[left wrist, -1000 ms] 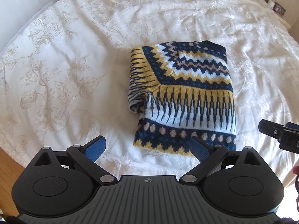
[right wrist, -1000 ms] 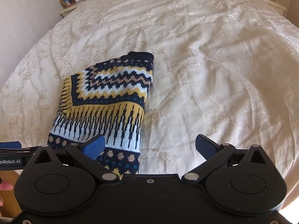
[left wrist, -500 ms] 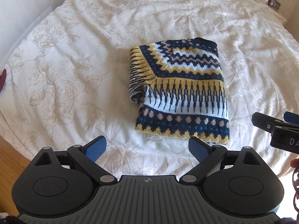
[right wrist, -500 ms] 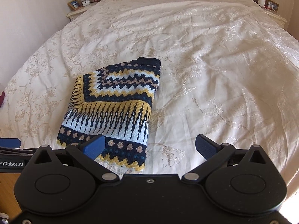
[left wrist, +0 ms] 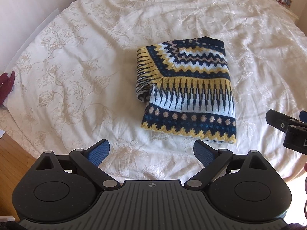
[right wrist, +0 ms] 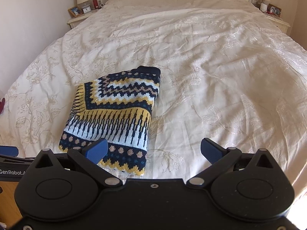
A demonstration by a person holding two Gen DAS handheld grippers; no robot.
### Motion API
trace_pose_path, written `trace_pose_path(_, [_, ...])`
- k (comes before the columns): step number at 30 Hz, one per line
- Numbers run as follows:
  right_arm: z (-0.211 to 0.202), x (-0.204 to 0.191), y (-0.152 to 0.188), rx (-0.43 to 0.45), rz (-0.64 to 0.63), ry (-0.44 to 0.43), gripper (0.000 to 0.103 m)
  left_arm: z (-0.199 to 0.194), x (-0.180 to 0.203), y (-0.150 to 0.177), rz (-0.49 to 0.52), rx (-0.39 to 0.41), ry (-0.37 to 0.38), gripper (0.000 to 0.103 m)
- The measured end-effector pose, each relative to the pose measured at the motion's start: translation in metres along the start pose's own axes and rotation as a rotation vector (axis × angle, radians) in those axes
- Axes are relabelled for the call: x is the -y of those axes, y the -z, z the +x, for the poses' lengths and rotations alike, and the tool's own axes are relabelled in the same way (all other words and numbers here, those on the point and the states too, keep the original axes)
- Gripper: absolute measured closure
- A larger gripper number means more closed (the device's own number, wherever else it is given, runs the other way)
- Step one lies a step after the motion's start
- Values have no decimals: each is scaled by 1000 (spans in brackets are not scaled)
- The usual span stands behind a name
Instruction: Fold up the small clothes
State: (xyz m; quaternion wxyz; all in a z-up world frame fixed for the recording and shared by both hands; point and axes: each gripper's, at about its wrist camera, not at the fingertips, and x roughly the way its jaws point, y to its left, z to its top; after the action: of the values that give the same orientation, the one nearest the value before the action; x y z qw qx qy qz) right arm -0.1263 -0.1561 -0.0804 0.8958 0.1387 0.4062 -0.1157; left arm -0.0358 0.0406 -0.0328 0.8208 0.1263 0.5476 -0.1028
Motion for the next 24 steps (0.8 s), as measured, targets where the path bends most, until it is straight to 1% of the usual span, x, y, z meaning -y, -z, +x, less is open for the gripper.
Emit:
trace_pose_path(11, [-1, 3, 2, 1, 7, -3, 1, -2, 1, 3, -3, -3, 6, 8])
trace_pose_path(24, [4, 6, 5, -29, 23, 4, 1, 1, 1, 4, -13, -25, 16, 8])
